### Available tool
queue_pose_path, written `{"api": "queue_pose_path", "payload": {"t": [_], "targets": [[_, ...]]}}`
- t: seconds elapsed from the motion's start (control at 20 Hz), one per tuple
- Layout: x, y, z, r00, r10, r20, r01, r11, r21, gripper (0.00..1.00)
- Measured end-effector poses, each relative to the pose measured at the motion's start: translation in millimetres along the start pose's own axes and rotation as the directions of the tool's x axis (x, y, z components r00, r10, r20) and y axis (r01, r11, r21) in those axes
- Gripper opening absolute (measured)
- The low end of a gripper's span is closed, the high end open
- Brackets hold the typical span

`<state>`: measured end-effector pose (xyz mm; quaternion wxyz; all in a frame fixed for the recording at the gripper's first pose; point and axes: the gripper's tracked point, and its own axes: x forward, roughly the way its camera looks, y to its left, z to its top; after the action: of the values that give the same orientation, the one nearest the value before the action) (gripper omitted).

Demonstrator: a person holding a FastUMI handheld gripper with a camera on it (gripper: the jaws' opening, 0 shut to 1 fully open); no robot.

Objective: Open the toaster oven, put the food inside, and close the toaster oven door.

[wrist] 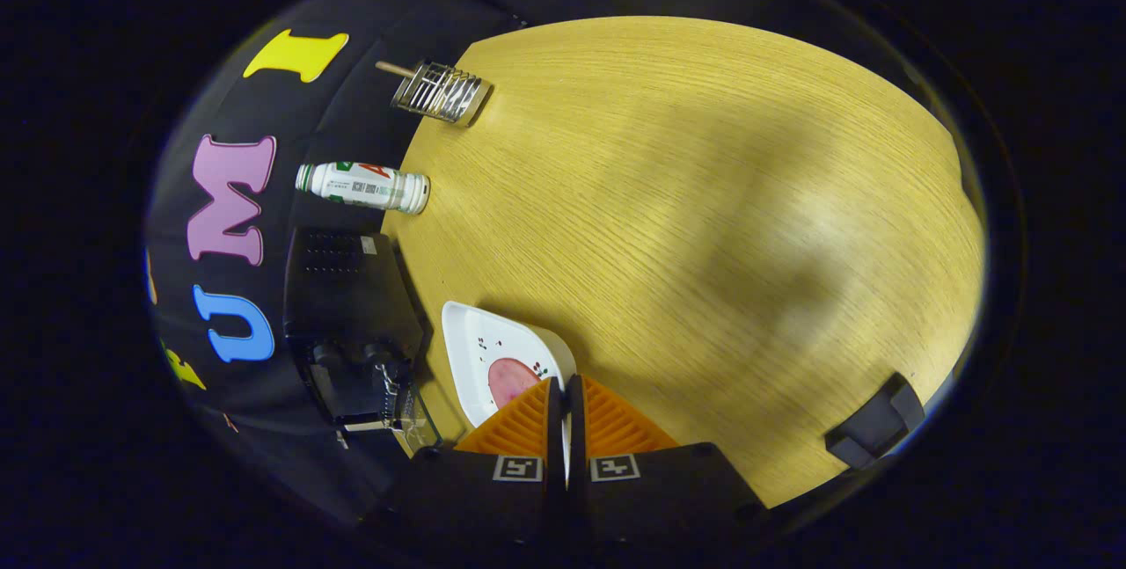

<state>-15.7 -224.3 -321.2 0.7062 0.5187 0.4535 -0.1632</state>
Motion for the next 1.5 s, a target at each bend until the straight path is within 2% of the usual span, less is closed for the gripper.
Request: {"api": "queue_pose_path", "payload": {"t": [0.3, 0.5, 0.7, 0.75, 0.9, 1.05, 1.1, 1.2, 1.3, 1.35, 1.5], "targets": [[-37.5, 14.9, -33.0, 0.992, 0.088, 0.088, -0.098, 0.988, 0.119, 0.05], [-54.6, 17.8, -52.3, 0.977, 0.108, 0.183, -0.131, 0.985, 0.115, 0.05], [-59.8, 41.5, -76.3, 0.962, 0.176, 0.210, -0.208, 0.968, 0.140, 0.05], [-54.6, 43.2, -80.4, 0.963, 0.166, 0.214, -0.198, 0.971, 0.136, 0.05], [-32.6, 17.5, -81.8, 0.972, 0.061, 0.227, -0.086, 0.991, 0.102, 0.05], [-19.2, 4.0, -82.8, 0.981, -0.029, 0.192, 0.004, 0.991, 0.130, 0.05], [-19.9, 4.6, -85.5, 0.981, -0.044, 0.187, 0.030, 0.997, 0.077, 0.05], [-22.0, 3.1, -89.0, 0.978, -0.075, 0.195, 0.103, 0.985, -0.135, 0.05], [-21.8, -3.5, -86.2, 0.969, -0.140, 0.205, 0.195, 0.939, -0.283, 0.24], [-19.6, -3.8, -83.5, 0.965, -0.157, 0.208, 0.219, 0.923, -0.317, 0.38], [-2.0, 3.3, -64.2, 0.963, -0.194, 0.186, 0.249, 0.906, -0.343, 0.58]]}}
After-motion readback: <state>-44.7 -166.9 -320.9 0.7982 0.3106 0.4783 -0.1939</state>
